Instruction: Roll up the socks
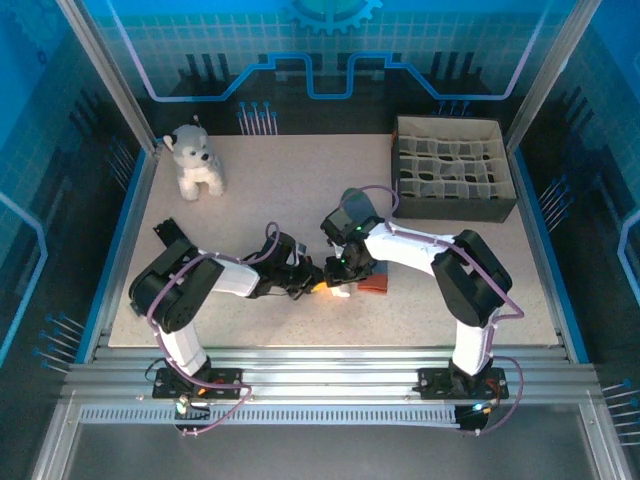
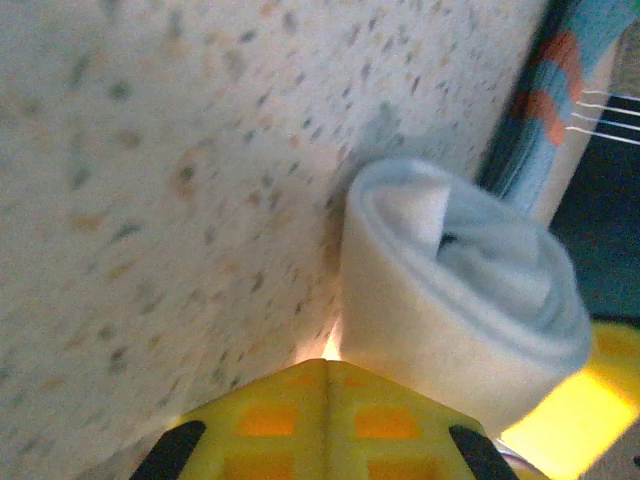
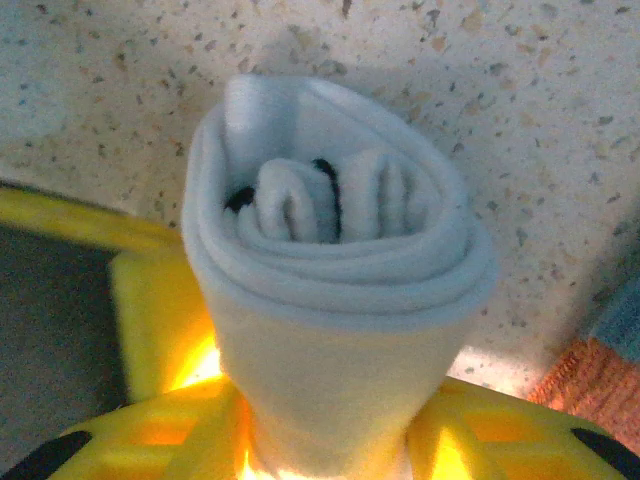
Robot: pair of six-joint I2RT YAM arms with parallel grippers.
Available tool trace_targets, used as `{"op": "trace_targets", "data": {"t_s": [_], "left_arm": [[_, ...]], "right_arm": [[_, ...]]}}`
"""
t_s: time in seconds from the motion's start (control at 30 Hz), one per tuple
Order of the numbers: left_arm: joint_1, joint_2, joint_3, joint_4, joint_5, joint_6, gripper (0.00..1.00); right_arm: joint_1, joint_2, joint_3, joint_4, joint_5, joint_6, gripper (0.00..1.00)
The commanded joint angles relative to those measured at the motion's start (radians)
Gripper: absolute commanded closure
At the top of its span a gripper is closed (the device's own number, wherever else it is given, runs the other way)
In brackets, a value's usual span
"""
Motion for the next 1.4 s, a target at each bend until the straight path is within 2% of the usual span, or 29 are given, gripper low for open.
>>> {"op": "trace_targets", "data": {"t_s": [0.0, 0.2, 0.3, 0.47, 0.57, 0.67, 0.93, 1.07, 1.23, 1.37], "left_arm": [[-0.009, -0.07, -0.008, -0.226, -0.028, 0.085, 1.0], [-0.008, -0.161, 0.025, -0.415, -0.085, 0.172, 1.0], [-0.008, -0.193, 0.045, -0.491, -0.11, 0.211, 1.0], [0.002, -0.227, 0.065, -0.55, -0.13, 0.247, 1.0], [0.008, -0.239, 0.071, -0.567, -0.134, 0.259, 1.0], [0.019, -0.251, 0.077, -0.585, -0.138, 0.272, 1.0], [0.058, -0.285, 0.11, -0.628, -0.138, 0.311, 1.0], [0.075, -0.307, 0.152, -0.649, -0.147, 0.341, 1.0], [0.09, -0.303, 0.234, -0.663, -0.146, 0.397, 1.0], [0.094, -0.261, 0.303, -0.642, -0.115, 0.435, 1.0]], "right_arm": [[0.021, 0.091, -0.016, -0.052, 0.049, 0.019, 0.57], [0.022, 0.123, -0.01, -0.067, 0.078, 0.019, 0.57], [0.026, 0.125, -0.011, -0.055, 0.081, 0.016, 0.61], [0.033, 0.142, 0.004, -0.055, 0.077, 0.004, 0.71], [0.04, 0.137, 0.003, -0.042, 0.075, -0.005, 0.85], [0.044, 0.081, -0.026, 0.012, 0.064, -0.017, 0.93], [0.008, -0.184, -0.103, 0.176, 0.04, -0.029, 0.97], [-0.079, -0.332, -0.165, 0.307, -0.038, -0.036, 0.98], [-0.231, -0.468, -0.188, 0.443, -0.216, -0.069, 0.98], [-0.335, -0.52, -0.176, 0.532, -0.394, -0.113, 0.98]]}}
